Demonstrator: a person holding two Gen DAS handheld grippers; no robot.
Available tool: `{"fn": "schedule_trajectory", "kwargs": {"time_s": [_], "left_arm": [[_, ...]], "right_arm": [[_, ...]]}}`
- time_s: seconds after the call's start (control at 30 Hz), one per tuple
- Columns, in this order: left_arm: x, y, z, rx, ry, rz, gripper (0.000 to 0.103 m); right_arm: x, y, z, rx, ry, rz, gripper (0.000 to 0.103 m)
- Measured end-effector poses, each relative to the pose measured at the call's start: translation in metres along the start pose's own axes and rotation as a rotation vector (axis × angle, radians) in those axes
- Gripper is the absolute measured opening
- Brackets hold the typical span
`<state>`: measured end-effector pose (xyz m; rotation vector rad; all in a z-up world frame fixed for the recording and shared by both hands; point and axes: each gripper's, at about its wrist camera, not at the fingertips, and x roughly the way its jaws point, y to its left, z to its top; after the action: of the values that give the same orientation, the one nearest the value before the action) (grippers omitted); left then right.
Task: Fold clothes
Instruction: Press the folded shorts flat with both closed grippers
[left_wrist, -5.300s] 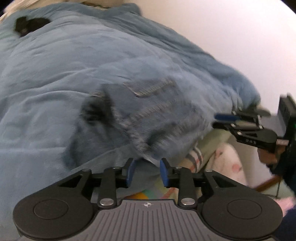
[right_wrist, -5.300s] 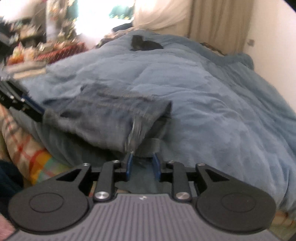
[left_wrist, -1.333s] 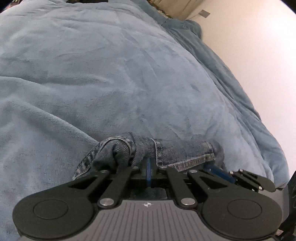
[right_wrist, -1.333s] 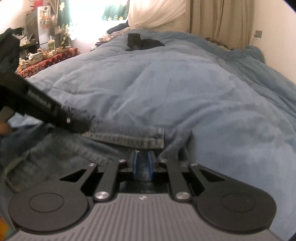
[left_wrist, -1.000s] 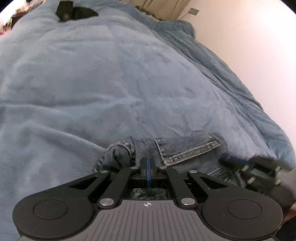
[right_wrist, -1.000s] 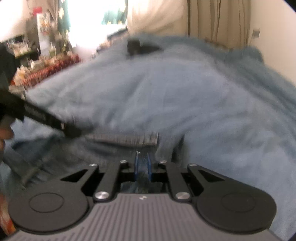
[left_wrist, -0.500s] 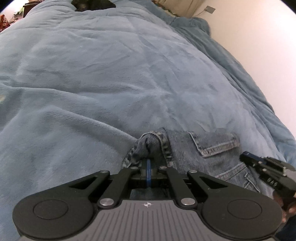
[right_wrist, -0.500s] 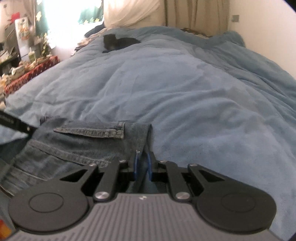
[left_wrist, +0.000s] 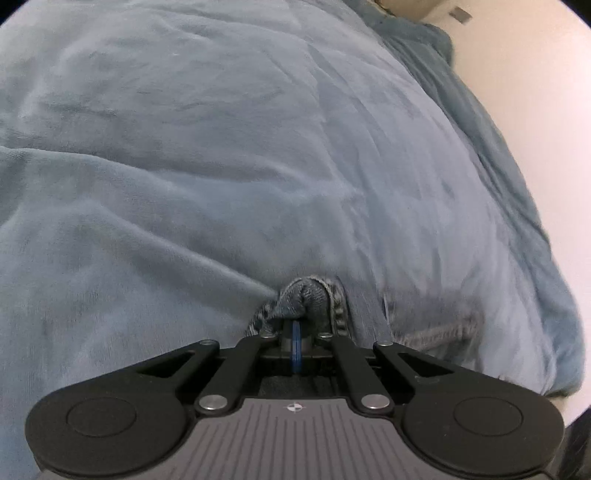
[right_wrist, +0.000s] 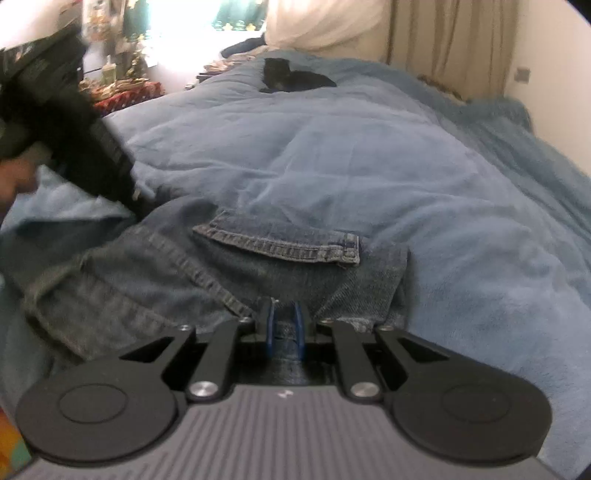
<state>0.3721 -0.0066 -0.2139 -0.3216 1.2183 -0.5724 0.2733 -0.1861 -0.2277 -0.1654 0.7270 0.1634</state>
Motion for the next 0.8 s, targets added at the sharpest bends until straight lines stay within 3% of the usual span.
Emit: {"fn": "schedule_trajectory", "kwargs": {"time_s": [0.17,0.27,0.4,0.57,0.63,0.7,0.8], "left_arm": [[-0.031,0.007,-0.009,-0.023,-0.085,0.003,0.002],[-0.039,0.007,-0.014,-0.048,-0.084,-0.085,0.002],[-0.029,-0.01,-0.008,-0.021,-0.082,-0.091,0.002],[-0.004,-0.003,0.007,-0.05,-0.111,0.007,0.003],[0.017,0.011,0.01,-0.098,-0.056,0.073,0.001],[0.024,0.021,0.005,-0.137,-0.037,0.047,0.001],[-0.006,0.022,0.0,-0.155,-0.099,-0.021,0.001]], "right_arm": [[-0.007,-0.006,0.011,0.033,0.033,0.024,0.011],[-0.01,-0.005,0.017,0.034,0.029,0.017,0.011],[-0.015,-0.004,0.027,0.058,0.0,0.026,0.011],[-0.005,-0.007,0.033,0.061,0.007,-0.005,0.011],[0.005,-0.013,0.031,0.089,0.033,-0.003,0.011],[0.006,-0.016,0.031,0.103,0.036,0.006,0.011],[-0.005,-0.014,0.034,0.092,0.017,-0.002,0.011]]}}
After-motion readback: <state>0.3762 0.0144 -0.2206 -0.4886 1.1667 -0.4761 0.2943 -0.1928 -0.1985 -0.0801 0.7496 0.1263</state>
